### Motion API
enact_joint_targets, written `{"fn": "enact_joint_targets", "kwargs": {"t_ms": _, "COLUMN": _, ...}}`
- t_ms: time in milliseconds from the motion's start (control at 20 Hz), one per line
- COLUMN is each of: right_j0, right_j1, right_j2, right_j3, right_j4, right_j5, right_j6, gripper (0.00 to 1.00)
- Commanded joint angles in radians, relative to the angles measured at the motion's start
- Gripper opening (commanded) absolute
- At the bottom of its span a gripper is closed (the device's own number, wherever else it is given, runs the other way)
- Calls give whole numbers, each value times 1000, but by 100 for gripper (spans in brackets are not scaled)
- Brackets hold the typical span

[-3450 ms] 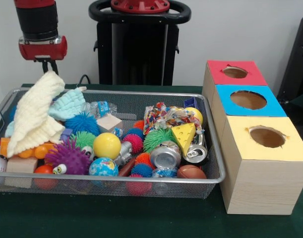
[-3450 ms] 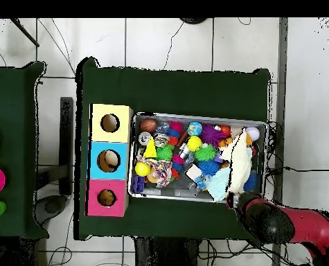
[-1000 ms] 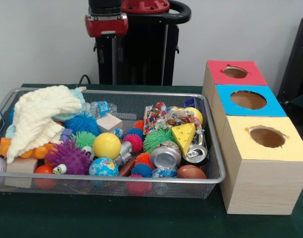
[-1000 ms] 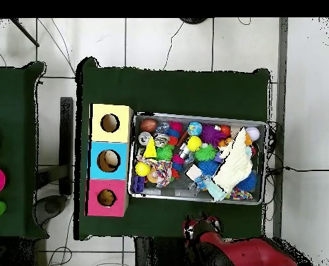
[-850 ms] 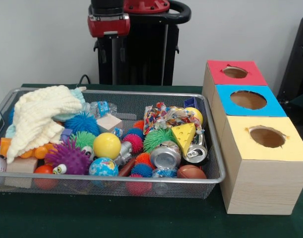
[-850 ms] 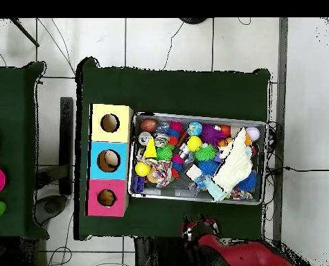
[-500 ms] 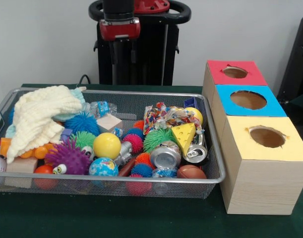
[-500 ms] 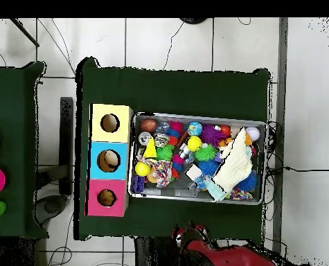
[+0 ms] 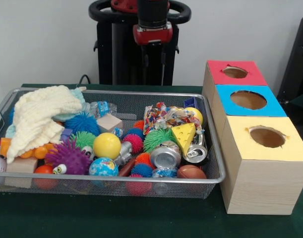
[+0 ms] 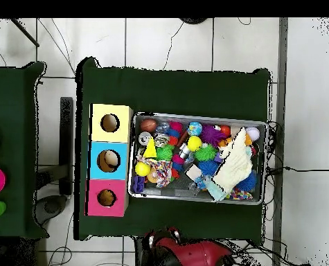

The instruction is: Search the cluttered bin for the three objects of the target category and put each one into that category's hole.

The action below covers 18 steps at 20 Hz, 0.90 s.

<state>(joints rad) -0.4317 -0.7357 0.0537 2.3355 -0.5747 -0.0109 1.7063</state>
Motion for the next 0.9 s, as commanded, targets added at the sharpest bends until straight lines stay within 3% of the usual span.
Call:
{"fn": "enact_joint_targets", "kwargs": {"t_ms": 50, "right_j0": 91, "right_j1": 34, "right_j2": -65, "right_j3": -125, "right_j4": 187, "right_j5": -94, "right_j6": 279, "gripper": 100}}
{"fn": "enact_joint_targets", "kwargs": {"t_ms": 450, "right_j0": 154, "right_j1": 9, "right_j2": -78, "right_j3": -155, "right_j4": 306, "right_j5": -36, "right_j6": 237, "gripper": 100}}
{"fn": "enact_joint_targets", "kwargs": {"t_ms": 650, "right_j0": 166, "right_j1": -12, "right_j2": -73, "right_j3": -180, "right_j4": 341, "right_j5": 40, "right_j6": 194, "gripper": 100}}
{"fn": "enact_joint_targets", "kwargs": {"t_ms": 900, "right_j0": 178, "right_j1": -12, "right_j2": -71, "right_j3": -191, "right_j4": 374, "right_j5": 66, "right_j6": 175, "gripper": 100}}
